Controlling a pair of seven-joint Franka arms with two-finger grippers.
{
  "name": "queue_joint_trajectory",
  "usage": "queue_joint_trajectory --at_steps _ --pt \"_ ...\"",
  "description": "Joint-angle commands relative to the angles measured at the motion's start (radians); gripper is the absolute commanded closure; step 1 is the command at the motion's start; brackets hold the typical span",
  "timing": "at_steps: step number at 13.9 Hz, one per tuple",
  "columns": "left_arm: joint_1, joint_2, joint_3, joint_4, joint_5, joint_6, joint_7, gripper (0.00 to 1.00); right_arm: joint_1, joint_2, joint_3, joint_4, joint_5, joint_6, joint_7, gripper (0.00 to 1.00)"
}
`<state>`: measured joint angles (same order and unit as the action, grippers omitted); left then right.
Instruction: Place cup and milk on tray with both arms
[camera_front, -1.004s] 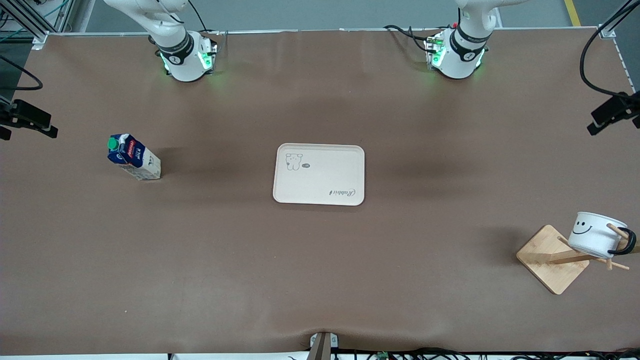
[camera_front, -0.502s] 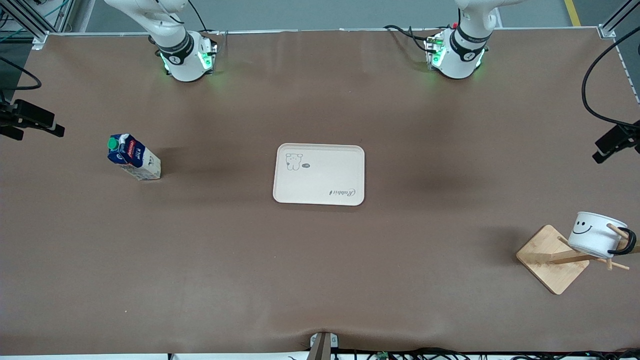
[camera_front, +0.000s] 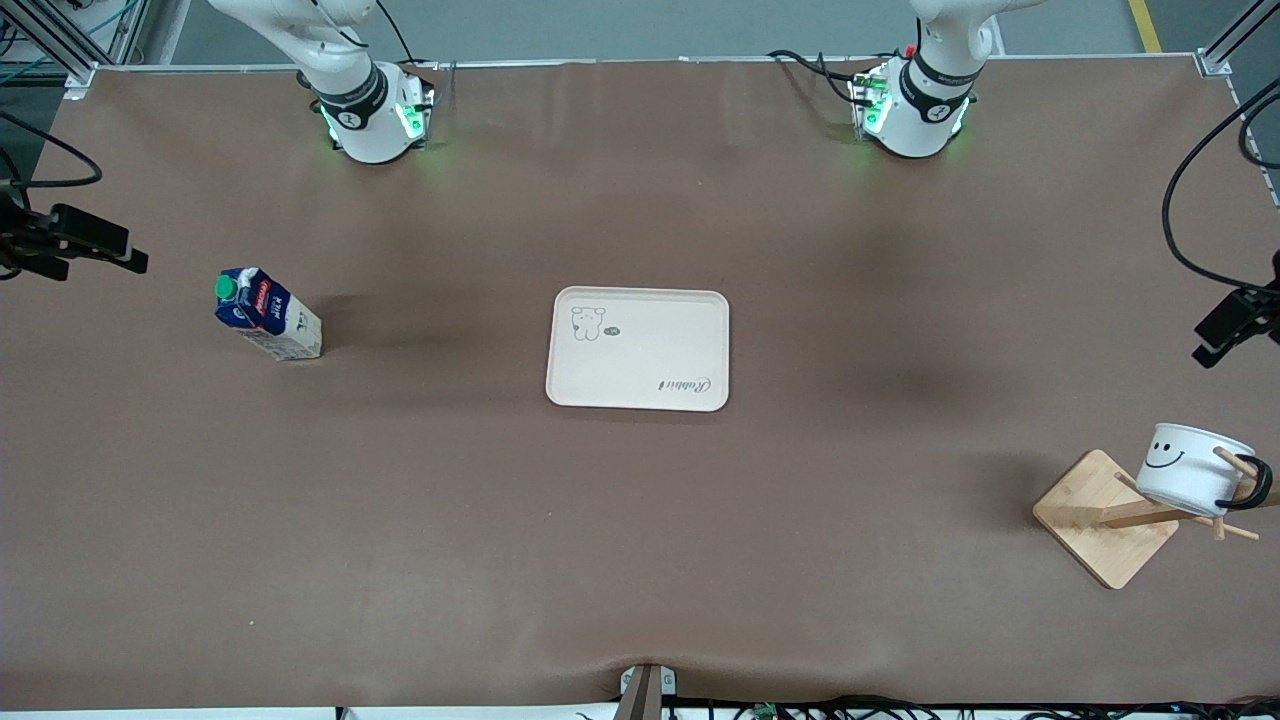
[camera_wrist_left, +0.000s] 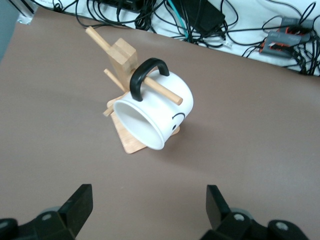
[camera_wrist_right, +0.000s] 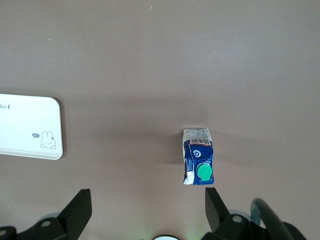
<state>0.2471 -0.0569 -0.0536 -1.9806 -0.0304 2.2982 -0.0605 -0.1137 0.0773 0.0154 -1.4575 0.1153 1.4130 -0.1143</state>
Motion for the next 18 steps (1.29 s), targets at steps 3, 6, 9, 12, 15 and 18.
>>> queue_joint_trajectory --at_steps 3,6,9,12,15,18 --pt "0.023 0.095 -0.008 -0.018 -0.034 0.167 0.005 0.00 0.020 -0.013 0.003 -0.014 -0.023 0.001 -0.010 0.00" --pt "0.020 0.178 -0.012 -0.015 -0.039 0.308 0.007 0.04 0.031 -0.008 0.003 -0.033 -0.038 -0.040 -0.008 0.00" --pt "0.014 0.224 -0.017 -0.004 -0.039 0.378 0.005 0.13 0.066 -0.010 0.003 -0.030 -0.108 0.006 0.001 0.00" --pt "0.006 0.236 -0.020 -0.003 -0.040 0.405 0.005 0.22 0.055 -0.005 -0.002 -0.026 -0.102 0.081 0.001 0.00" --pt "0.006 0.241 -0.032 -0.006 -0.042 0.411 0.004 0.33 0.049 0.001 -0.002 -0.021 -0.101 0.093 -0.005 0.00" --pt "0.008 0.238 -0.035 -0.009 -0.043 0.411 0.005 0.44 0.049 0.001 -0.003 -0.024 -0.100 0.096 -0.005 0.00"
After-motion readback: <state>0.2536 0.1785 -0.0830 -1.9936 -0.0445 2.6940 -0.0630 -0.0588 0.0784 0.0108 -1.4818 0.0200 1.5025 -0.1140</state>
